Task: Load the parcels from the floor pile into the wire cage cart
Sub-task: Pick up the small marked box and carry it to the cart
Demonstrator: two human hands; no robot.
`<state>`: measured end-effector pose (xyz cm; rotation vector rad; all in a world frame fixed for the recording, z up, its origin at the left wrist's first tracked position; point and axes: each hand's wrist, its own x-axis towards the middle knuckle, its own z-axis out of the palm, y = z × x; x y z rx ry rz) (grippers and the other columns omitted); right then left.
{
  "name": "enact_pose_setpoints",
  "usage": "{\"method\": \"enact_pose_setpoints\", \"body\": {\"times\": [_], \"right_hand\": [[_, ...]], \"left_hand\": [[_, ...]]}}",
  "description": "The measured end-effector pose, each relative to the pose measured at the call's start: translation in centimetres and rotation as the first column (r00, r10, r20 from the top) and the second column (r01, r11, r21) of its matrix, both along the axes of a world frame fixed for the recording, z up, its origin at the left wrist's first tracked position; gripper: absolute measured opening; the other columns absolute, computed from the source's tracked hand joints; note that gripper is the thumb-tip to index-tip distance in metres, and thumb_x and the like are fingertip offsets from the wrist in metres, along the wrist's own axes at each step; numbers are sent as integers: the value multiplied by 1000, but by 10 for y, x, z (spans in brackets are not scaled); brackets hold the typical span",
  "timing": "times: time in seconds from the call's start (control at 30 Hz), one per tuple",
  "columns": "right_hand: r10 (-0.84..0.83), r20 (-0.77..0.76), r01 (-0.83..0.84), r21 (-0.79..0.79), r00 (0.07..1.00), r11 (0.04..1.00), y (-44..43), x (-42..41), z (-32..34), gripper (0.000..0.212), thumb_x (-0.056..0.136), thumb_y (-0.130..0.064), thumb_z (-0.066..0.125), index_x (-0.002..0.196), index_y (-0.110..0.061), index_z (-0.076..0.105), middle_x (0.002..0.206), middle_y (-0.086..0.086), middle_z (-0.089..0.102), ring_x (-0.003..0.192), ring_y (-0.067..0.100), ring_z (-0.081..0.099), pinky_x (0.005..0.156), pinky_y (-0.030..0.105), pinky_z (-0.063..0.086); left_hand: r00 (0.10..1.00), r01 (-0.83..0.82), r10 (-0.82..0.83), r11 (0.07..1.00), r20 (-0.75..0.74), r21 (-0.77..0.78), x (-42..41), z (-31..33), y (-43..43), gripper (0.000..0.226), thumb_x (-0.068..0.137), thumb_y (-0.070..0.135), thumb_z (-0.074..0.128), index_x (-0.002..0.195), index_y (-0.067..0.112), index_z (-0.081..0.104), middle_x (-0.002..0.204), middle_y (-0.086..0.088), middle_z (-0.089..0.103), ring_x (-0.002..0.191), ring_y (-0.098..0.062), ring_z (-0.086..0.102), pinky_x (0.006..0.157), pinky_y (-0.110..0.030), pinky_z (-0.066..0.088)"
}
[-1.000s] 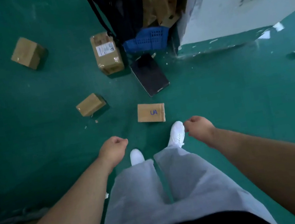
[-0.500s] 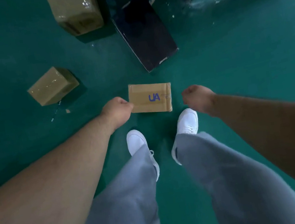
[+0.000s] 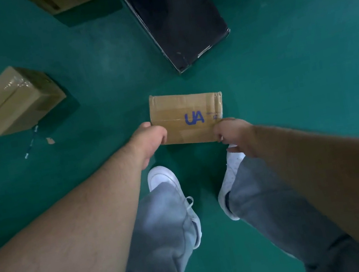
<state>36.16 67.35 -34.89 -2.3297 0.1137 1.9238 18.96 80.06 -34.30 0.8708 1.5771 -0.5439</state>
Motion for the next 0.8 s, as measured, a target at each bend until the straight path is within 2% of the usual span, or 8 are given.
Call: {"method": "enact_pose_setpoints", "body": {"times": [0.1, 0.23, 0.33, 0.4, 0.47, 0.57, 0.67, 0.8], "right_hand": [[-69, 112, 63, 50, 991, 997, -6, 1, 39, 32, 95, -21, 54, 126, -23, 55, 98, -4, 59, 84, 10, 55, 73, 29, 47], [-123, 94, 118, 55, 988, 991, -15, -6, 130, 36, 94, -25, 55, 129, -25, 54, 113, -1, 62, 100, 16, 60, 84, 38, 54], [-179, 42, 176, 70, 983, 982, -16, -20, 232, 34, 93, -24, 55, 127, -29, 54, 112, 1, 66, 97, 22, 64, 84, 37, 55], [-171, 28, 167, 110, 985, 980, -10, -27, 303, 31, 95, -23, 54, 126, -27, 53, 106, 2, 64, 83, 22, 63, 74, 34, 55], [-110, 20, 105, 182, 994, 978, 3, -28, 368, 32, 95, -17, 54, 127, -19, 52, 102, 7, 61, 69, 21, 57, 54, 28, 47], [7, 7, -8, 287, 1000, 958, 25, -32, 455, 28, 95, -15, 54, 123, -18, 54, 104, 9, 63, 76, 23, 59, 51, 23, 42], [140, 47, -146, 448, 989, 882, 47, -45, 528, 23, 99, -21, 58, 122, -22, 57, 104, -1, 67, 81, 18, 65, 56, 19, 48], [312, 73, -291, 602, 947, 743, 55, -73, 593, 21, 100, -18, 62, 121, -17, 60, 100, -1, 68, 80, 14, 67, 66, 21, 53]], "left_hand": [[997, -80, 79, 996, 18, 38, -11, 42, -10, 35, 82, 14, 61, 116, 20, 57, 113, -4, 64, 106, -22, 58, 88, -38, 49], [984, -168, 168, 986, 54, -5, -30, 144, -25, 45, 64, 28, 62, 108, 29, 60, 110, -2, 69, 101, -22, 63, 97, -43, 52], [974, -222, 220, 975, 60, 21, -50, 248, -37, 48, 71, 26, 63, 118, 32, 60, 113, 2, 69, 110, -19, 62, 96, -39, 51], [964, -257, 255, 966, 73, 32, -62, 322, -44, 43, 83, 21, 62, 124, 31, 58, 110, 0, 69, 101, -19, 63, 88, -35, 51], [950, -307, 302, 950, 86, 56, -70, 396, -44, 32, 91, 16, 59, 120, 29, 56, 98, -1, 67, 85, -18, 61, 77, -31, 50], [924, -376, 363, 920, 121, 112, -89, 492, -47, 26, 95, 16, 56, 117, 30, 53, 98, 1, 66, 87, -19, 61, 86, -35, 51], [864, -500, 470, 840, 180, 210, -114, 570, -61, 33, 96, 19, 56, 127, 29, 54, 107, -1, 67, 96, -21, 62, 99, -41, 50], [695, -719, 664, 631, 276, 293, -145, 641, -110, 37, 95, 17, 59, 129, 31, 54, 109, -4, 68, 94, -21, 60, 96, -40, 50]]}}
